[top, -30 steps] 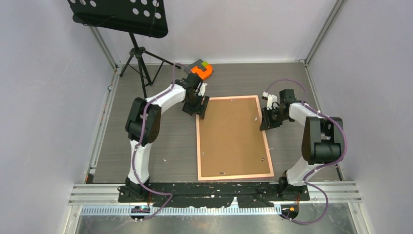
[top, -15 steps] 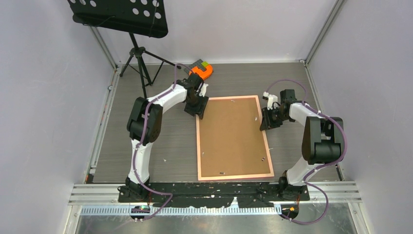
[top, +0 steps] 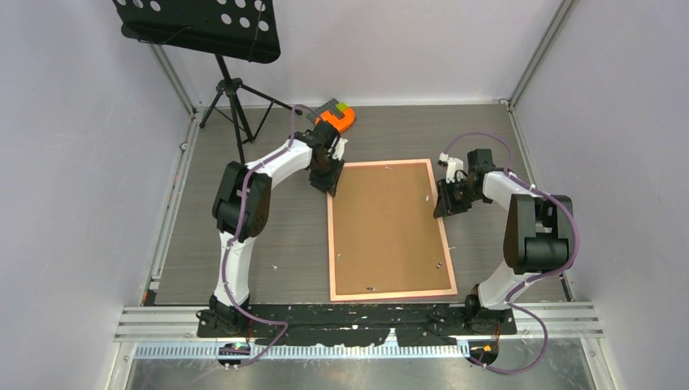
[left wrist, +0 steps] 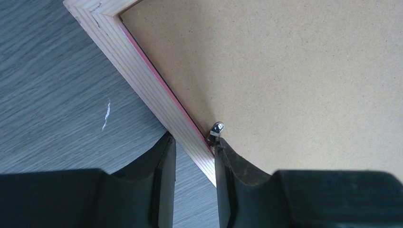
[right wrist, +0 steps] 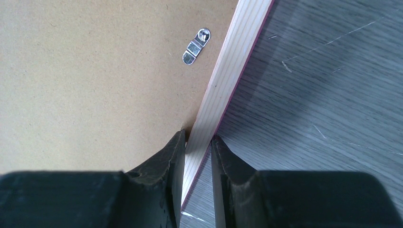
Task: Put the photo into the frame
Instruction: Install the photo frame at the center of the board.
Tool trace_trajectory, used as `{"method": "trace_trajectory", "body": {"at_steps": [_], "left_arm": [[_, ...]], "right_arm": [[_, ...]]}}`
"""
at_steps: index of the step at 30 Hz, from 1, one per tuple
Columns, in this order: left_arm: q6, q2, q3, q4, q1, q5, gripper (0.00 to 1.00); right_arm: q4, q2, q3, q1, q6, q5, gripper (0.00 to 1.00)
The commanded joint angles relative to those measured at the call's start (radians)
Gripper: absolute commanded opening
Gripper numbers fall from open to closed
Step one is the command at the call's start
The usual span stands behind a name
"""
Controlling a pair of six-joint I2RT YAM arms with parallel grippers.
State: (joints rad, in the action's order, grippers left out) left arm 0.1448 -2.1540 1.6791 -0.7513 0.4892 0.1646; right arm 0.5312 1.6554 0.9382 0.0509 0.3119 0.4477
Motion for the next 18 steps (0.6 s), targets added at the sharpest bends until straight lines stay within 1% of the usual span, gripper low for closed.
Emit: {"method": "trace_trajectory", "body": {"at_steps": [1, 6, 9, 14, 16, 17, 18], "left_arm": [[-0.032, -0.009, 0.028, 0.0, 0.002, -0.012, 0.29], [-0.036, -0.003, 0.028, 0.001, 0.002, -0.008, 0.25], [-0.037, 0.003, 0.027, 0.004, 0.002, -0.005, 0.2], [-0.046, 0.02, 0.021, 0.01, 0.002, 0.001, 0.17], [-0.05, 0.035, 0.012, 0.021, 0.002, -0.002, 0.17], [-0.052, 0.045, 0.004, 0.027, 0.002, -0.007, 0.2], [-0.054, 0.054, 0.0, 0.031, 0.001, -0.01, 0.25]], "right_arm": [[0.006, -0.025, 0.003, 0.003, 0.029, 0.04, 0.06], [0.006, -0.023, 0.004, 0.004, 0.029, 0.043, 0.06], [0.006, -0.023, 0.004, 0.003, 0.029, 0.043, 0.06], [0.005, -0.021, 0.004, 0.003, 0.029, 0.043, 0.06], [0.006, -0.02, 0.005, 0.003, 0.029, 0.043, 0.06], [0.007, -0.019, 0.005, 0.003, 0.029, 0.043, 0.06], [0.006, -0.02, 0.005, 0.003, 0.029, 0.043, 0.06]]}}
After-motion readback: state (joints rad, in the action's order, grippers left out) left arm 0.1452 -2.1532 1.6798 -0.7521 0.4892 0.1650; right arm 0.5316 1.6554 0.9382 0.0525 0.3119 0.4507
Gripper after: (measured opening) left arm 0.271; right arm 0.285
